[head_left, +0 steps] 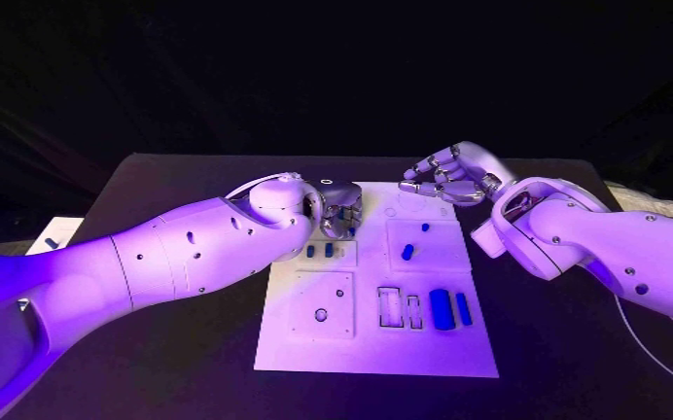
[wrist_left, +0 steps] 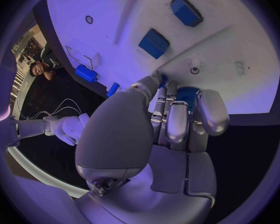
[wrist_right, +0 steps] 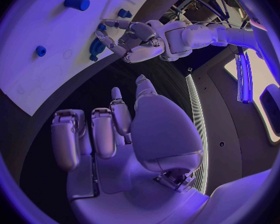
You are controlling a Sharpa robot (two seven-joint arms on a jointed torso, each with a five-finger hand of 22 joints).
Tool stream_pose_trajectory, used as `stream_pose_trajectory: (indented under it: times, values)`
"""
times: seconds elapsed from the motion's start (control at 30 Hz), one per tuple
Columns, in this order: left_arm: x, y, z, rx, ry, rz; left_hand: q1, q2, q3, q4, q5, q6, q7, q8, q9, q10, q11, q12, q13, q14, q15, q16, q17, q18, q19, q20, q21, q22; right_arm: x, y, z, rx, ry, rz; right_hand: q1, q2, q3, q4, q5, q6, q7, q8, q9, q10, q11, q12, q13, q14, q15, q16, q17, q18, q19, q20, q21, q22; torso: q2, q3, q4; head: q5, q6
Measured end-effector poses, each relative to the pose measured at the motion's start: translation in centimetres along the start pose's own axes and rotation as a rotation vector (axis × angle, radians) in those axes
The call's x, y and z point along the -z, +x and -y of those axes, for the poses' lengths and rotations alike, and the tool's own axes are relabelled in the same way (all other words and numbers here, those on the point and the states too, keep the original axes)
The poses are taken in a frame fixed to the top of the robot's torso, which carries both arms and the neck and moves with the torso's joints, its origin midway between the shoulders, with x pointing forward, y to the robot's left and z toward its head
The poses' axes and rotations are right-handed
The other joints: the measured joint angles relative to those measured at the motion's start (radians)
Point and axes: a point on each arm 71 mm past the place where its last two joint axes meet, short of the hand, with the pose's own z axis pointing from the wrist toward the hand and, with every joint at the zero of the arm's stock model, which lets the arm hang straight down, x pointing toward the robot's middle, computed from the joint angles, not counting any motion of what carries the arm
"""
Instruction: Assemble the parts on the task board
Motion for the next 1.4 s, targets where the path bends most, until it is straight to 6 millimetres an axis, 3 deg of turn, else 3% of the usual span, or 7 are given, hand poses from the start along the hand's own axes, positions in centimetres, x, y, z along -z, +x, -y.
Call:
stream_pose_trajectory:
  times: [0.27, 0.47, 0.83, 1.17, 1.4]
  values:
    - [0.0, 0.0, 0.0, -0.001, -0.002, -0.002, 0.000, 0.000, 0.029, -0.009, 0.000, 0.018, 0.000, -0.006, -0.006, 0.021, -0.005, -0.011, -0.007, 0.001, -0.006, 0.000, -0.012, 0.000, 0.000, 0.000, 0.007, 0.000, 0.0, 0.0, 0.0, 0.000, 0.000, -0.001, 0.000, 0.000, 0.000, 0.000, 0.000, 0.000, 0.000, 0.000, 0.000, 0.000, 0.000, 0.000, 0.000, 0.000, 0.000, 0.000, 0.000, 0.000, 0.000, 0.000, 0.000, 0.000, 0.000, 0.0003, 0.0003, -0.002, 0.000]
    - [-0.1, 0.0, 0.0, -0.002, -0.003, -0.004, 0.019, 0.019, 0.070, -0.032, 0.000, 0.048, -0.005, -0.006, -0.009, 0.057, -0.011, -0.026, -0.011, 0.000, -0.007, 0.000, -0.019, 0.000, 0.000, 0.000, 0.027, 0.000, 0.0, 0.0, 0.0, 0.000, -0.001, -0.002, 0.000, 0.000, 0.000, 0.000, 0.004, 0.000, 0.000, 0.000, 0.002, 0.000, 0.000, 0.000, 0.000, 0.000, 0.000, 0.000, 0.000, 0.000, 0.000, 0.000, 0.000, 0.000, 0.000, 0.0002, 0.0004, -0.002, 0.000]
    - [-0.2, 0.0, -0.3, 0.001, -0.005, 0.000, 0.016, 0.031, 0.135, -0.071, -0.002, 0.079, 0.000, -0.019, -0.017, 0.093, -0.014, -0.061, -0.016, 0.000, -0.014, 0.005, -0.033, 0.000, 0.004, -0.004, 0.047, 0.000, 0.0, 0.1, -0.1, -0.001, -0.001, -0.003, 0.000, 0.000, 0.000, 0.000, 0.004, 0.000, 0.000, 0.000, 0.002, 0.000, 0.000, 0.000, 0.000, 0.000, 0.000, 0.000, 0.001, 0.000, 0.000, 0.000, 0.000, 0.000, -0.001, -0.0002, 0.0004, -0.001, 0.000]
    - [0.5, 0.1, -0.7, 0.027, 0.002, 0.032, -0.011, 0.021, 0.142, -0.078, -0.002, 0.082, 0.003, -0.025, -0.023, 0.099, -0.009, -0.081, -0.019, 0.000, -0.014, 0.009, -0.038, 0.000, 0.004, -0.004, 0.053, 0.000, -0.1, 0.1, -0.1, -0.001, -0.002, -0.005, 0.000, 0.000, 0.000, 0.000, 0.004, 0.000, 0.000, 0.000, 0.001, 0.000, 0.000, 0.000, 0.000, 0.000, 0.000, 0.000, 0.001, 0.000, 0.000, 0.000, 0.000, 0.000, -0.001, -0.0003, 0.0007, -0.001, 0.005]
    - [1.7, -1.0, -1.0, 0.076, 0.017, 0.095, -0.020, 0.012, 0.145, -0.081, -0.002, 0.085, 0.006, -0.029, -0.023, 0.104, -0.011, -0.081, -0.019, 0.000, -0.014, 0.013, -0.040, 0.000, 0.004, -0.004, 0.058, 0.000, -0.1, 0.1, 0.0, 0.000, 0.000, -0.003, 0.000, 0.000, 0.000, 0.000, 0.004, 0.000, 0.000, 0.000, 0.001, -0.002, 0.002, 0.003, 0.000, 0.000, 0.000, 0.000, 0.001, 0.000, 0.000, 0.000, 0.000, 0.000, -0.001, -0.0003, 0.0013, 0.000, 0.011]
